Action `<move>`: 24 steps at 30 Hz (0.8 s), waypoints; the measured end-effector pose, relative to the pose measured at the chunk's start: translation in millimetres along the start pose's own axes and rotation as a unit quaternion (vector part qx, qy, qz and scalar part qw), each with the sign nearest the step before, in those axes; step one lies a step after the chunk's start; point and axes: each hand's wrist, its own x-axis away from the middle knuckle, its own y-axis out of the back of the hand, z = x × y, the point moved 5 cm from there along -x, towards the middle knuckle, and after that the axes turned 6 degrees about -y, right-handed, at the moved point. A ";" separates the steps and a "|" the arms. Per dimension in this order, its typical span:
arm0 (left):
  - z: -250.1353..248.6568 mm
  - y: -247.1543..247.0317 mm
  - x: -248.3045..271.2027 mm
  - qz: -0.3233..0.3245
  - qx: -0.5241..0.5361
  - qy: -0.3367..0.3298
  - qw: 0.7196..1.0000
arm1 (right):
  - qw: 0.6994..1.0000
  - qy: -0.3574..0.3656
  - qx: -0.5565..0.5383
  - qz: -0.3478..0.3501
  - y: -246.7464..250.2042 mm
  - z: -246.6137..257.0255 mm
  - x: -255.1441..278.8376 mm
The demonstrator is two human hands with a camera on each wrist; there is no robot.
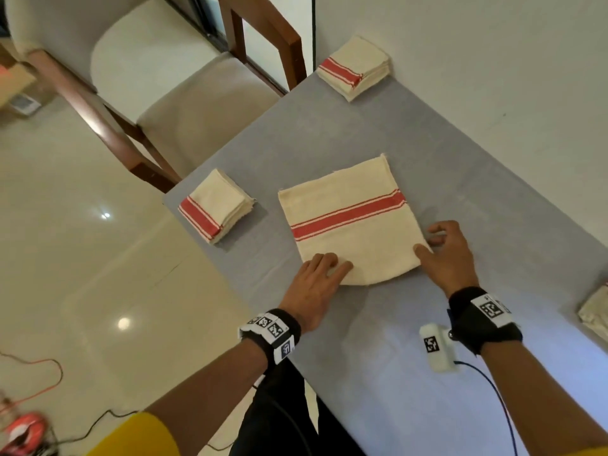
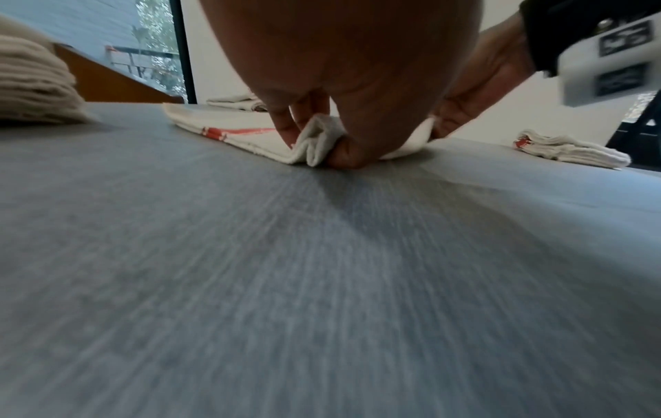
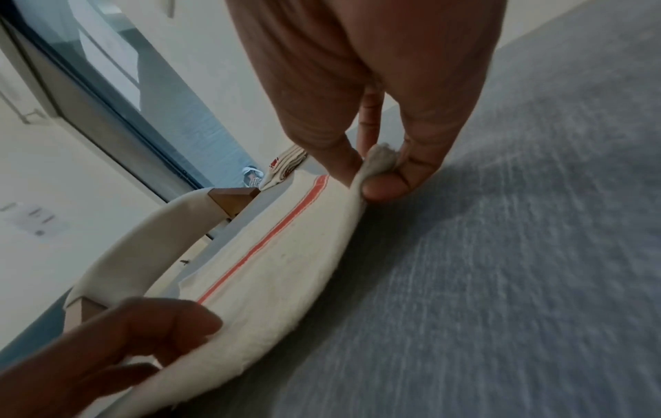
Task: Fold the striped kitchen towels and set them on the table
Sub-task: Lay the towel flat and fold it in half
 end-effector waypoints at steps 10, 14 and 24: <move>-1.8 12.5 2.7 -0.036 0.062 0.085 0.994 | 0.994 -0.012 -0.091 0.068 3.7 -63.7 96.9; -5.1 20.2 31.5 -0.021 0.078 0.063 0.995 | 0.987 -0.003 -0.080 0.136 6.5 -79.0 142.6; 22.2 46.7 60.2 -0.055 0.303 0.139 0.941 | 0.998 0.066 -0.022 -0.002 27.3 -56.4 165.3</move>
